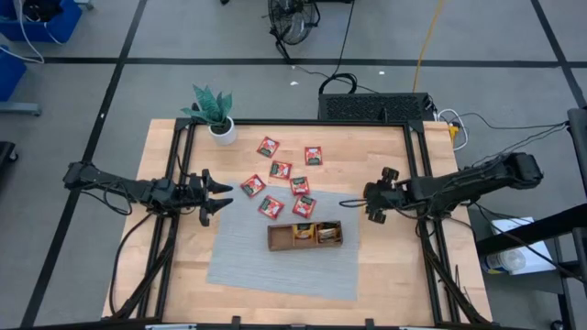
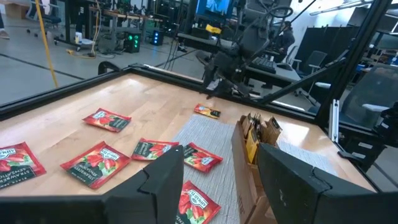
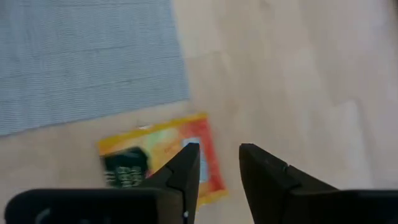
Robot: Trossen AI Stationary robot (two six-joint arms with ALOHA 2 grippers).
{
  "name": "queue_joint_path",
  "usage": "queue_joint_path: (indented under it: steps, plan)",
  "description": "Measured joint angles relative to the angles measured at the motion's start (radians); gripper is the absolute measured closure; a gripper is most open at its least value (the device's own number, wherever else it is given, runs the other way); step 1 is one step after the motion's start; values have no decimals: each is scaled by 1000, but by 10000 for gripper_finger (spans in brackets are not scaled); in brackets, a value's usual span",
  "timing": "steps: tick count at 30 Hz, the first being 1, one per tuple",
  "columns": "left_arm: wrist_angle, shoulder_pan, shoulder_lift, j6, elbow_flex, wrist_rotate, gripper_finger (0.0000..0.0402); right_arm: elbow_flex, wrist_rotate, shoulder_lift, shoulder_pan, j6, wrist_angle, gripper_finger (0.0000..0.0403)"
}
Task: Pick & Place Tea
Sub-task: Put the yellow tea bag into the middle compartment of the wood organizer
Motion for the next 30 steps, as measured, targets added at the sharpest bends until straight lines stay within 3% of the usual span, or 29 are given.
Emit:
queue_joint_path:
  steps: [6, 11, 17, 23, 27, 30]
  plan:
    - [0, 0, 0, 0, 0, 0, 197, 1, -147, 68, -16, 106, -79, 341]
    - [0, 0, 0, 0, 0, 0, 197, 1, -195, 101, -14, 127, -95, 394]
    - [0, 0, 0, 0, 0, 0, 197, 1, -312, 142, -15, 115, -32, 401]
    - [0, 0, 0, 0, 0, 0, 197, 4, -271, 204, -19, 102, 102, 402]
    - [0, 0, 0, 0, 0, 0, 197, 0, -164, 229, -19, 55, 265, 402]
    - [0, 0, 0, 0, 0, 0, 197, 0, -11, 228, -19, 0, 393, 402]
